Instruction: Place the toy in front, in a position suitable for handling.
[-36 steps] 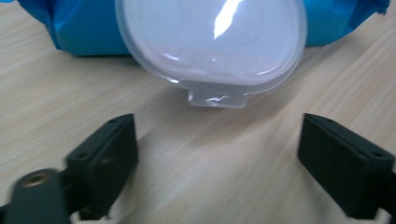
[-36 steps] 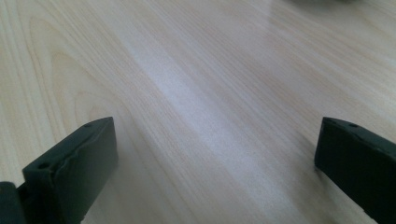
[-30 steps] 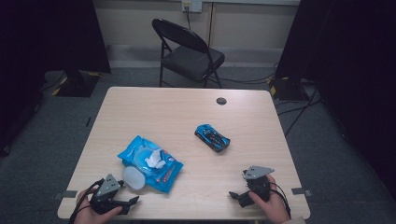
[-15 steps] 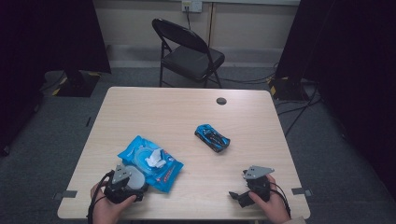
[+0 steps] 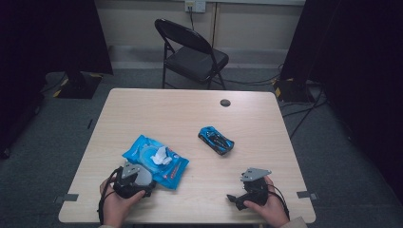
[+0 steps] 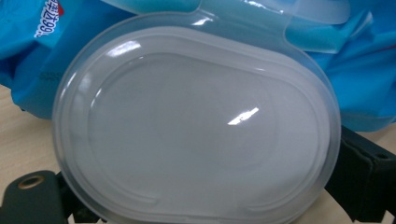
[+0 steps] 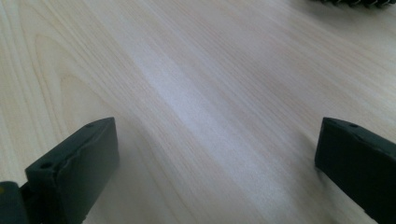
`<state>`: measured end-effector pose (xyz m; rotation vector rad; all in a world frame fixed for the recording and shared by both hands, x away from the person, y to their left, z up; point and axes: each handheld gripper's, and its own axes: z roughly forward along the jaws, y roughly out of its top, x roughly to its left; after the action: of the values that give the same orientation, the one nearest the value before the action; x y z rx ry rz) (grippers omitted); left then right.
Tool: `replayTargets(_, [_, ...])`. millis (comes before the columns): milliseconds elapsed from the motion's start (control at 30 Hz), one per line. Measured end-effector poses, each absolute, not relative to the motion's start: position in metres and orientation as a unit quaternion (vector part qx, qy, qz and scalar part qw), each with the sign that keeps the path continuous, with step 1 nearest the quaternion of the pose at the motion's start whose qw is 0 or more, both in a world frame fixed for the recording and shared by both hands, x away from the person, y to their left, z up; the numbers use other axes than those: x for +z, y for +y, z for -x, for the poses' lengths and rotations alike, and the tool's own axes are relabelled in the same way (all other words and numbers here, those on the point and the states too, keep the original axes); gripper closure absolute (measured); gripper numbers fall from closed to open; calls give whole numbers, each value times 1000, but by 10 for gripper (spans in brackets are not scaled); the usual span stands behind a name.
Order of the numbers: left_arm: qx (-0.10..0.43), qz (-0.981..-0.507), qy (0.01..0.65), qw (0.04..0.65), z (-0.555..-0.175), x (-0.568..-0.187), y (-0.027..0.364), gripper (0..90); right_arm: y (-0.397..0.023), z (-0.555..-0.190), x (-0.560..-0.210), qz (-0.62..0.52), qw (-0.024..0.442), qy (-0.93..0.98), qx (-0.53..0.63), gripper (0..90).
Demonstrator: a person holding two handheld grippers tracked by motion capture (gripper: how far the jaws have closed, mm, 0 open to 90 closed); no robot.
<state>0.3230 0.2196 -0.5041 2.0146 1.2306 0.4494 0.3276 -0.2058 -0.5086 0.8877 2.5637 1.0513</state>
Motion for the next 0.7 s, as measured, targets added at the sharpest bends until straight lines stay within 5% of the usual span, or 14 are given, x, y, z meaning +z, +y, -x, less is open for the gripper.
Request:
replayTargets(367, [170,-780,478,366,-354,-505,216,107,-207,-327,-509,-300,117,874,364,0])
replayTargets(700, [125,-799,448,381,-300,-500,217,224,-207,-327,-510,-299,116,874,364,0])
